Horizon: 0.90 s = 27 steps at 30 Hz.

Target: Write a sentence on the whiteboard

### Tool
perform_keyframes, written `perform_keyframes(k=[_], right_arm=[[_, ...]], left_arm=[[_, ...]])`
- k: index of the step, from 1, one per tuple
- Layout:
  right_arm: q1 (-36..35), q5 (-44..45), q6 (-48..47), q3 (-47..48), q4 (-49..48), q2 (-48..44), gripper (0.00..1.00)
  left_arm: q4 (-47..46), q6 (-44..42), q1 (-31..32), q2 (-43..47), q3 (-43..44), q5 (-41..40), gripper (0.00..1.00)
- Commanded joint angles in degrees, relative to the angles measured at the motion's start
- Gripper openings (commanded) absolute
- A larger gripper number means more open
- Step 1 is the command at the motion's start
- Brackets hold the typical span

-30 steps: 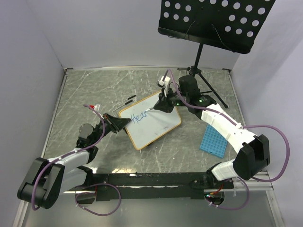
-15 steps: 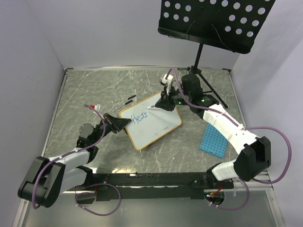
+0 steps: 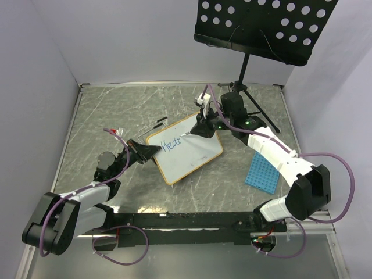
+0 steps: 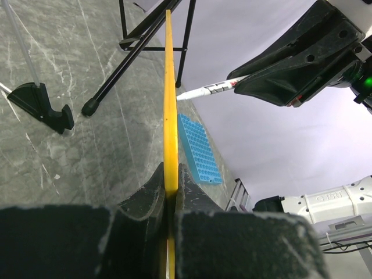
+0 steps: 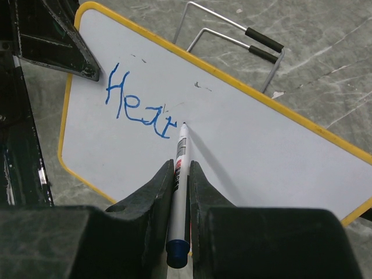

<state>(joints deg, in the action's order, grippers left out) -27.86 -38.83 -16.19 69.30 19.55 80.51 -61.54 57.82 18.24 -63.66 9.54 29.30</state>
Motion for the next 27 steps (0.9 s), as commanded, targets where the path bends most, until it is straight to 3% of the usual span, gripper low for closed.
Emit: perform_keyframes(k=[1, 18, 27], right_arm=[[-0.27, -0.37, -0.25, 2.15, 0.14, 1.32, 0.0], [-0.36, 7.36, 1.86, 1.02, -2.5, 0.17, 0.0], [-0.18, 4.56, 1.77, 0.67, -3.38, -0.88, 0.0]], left_arm=[[-8.86, 1.42, 0.13, 1.52, 1.62, 0.58, 0.01], [-8.77, 1.24, 0.13, 1.78, 1.01, 0.15, 0.01], [-8.51, 1.06, 0.13, 1.7, 1.01, 0.23, 0.01]])
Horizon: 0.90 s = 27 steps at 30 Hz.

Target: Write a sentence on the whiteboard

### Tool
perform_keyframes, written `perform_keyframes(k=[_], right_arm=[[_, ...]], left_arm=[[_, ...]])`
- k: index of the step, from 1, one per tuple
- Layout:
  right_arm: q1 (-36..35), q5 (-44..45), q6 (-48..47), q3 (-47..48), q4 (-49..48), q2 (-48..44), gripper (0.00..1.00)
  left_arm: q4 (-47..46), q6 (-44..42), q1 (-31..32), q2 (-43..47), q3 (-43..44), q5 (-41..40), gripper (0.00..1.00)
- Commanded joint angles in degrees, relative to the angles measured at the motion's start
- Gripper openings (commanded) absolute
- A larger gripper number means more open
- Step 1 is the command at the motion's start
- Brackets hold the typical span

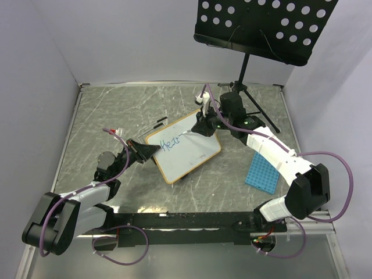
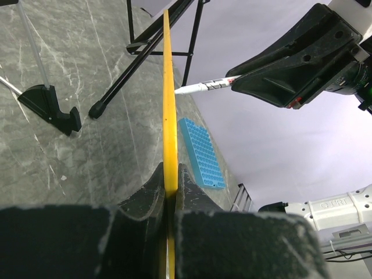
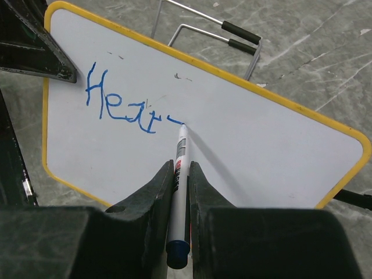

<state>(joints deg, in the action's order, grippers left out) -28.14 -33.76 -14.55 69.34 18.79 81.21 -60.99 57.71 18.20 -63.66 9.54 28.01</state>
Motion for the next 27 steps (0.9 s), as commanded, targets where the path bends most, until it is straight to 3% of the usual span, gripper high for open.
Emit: perform_keyframes(k=[1, 27], right_arm=[[0.02, -2.43, -0.13, 0.45, -2.79, -1.93, 0.0], [0.02, -3.51, -0.13, -0.26, -2.7, -1.58, 0.0]], left_arm=[[-9.14, 1.17, 0.17, 1.7, 0.92, 1.43, 0.01], [-9.76, 1.7, 0.17, 0.81, 1.8, 1.08, 0.01]])
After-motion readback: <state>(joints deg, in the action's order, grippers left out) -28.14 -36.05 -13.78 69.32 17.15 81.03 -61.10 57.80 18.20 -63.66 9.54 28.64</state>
